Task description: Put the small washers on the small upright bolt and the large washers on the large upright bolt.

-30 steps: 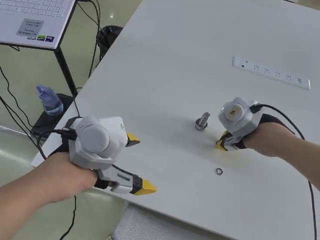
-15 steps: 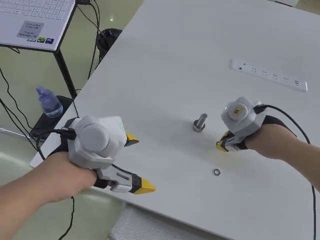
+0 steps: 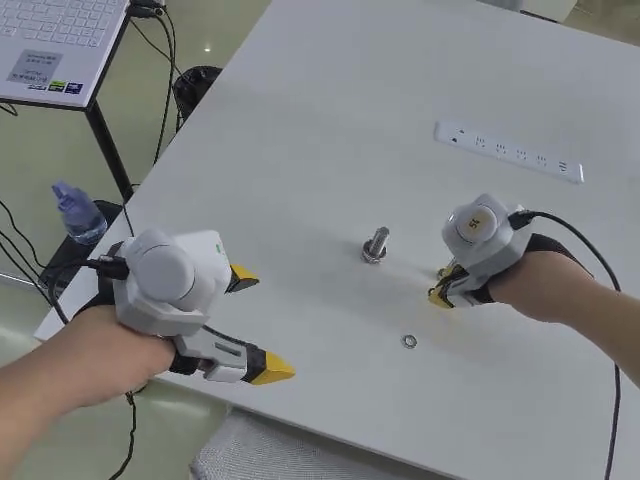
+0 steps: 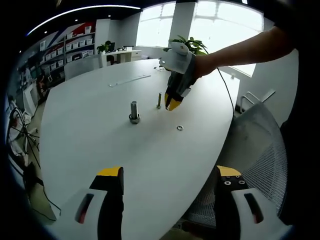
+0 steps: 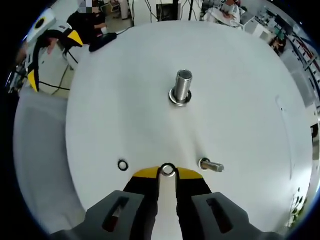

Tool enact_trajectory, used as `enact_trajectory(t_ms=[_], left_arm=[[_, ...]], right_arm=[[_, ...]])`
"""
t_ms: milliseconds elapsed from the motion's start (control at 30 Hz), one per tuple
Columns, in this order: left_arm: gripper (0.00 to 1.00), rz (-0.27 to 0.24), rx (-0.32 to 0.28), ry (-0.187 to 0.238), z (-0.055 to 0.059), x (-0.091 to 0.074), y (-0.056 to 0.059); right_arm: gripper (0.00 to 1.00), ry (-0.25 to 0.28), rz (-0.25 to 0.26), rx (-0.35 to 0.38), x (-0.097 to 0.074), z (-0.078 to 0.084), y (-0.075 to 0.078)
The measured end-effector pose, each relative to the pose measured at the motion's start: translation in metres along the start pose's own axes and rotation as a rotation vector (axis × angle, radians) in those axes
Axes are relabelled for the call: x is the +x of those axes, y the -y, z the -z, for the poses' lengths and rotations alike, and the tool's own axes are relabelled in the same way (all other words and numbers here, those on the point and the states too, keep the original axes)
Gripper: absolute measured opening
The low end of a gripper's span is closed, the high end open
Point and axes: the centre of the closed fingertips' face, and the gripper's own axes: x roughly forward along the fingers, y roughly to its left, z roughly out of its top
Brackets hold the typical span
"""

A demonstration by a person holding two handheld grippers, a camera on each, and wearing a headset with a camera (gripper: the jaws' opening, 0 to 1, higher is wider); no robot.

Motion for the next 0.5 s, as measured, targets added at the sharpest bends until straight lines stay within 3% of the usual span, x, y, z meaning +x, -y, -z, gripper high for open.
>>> enact_trajectory(t_ms=[300, 367, 500], left_arm=[[0.73, -0.009, 0.003, -0.007, -0.002, 0.002, 0.007], [0.73, -0.021, -0.004, -0.008, -0.002, 0.001, 0.004], [0.73, -0.030, -0.029, 0.016, -0.006, -0.002, 0.006]], right_arm=[[0.12, -0.010, 0.013, 0.009, -0.010, 0.019, 0.007], [0.12, -0.015, 0.018, 0.006, -0.012, 0.021, 0.010], [0.12, -0.009, 0.028, 0.017, -0.017, 0.022, 0.019]])
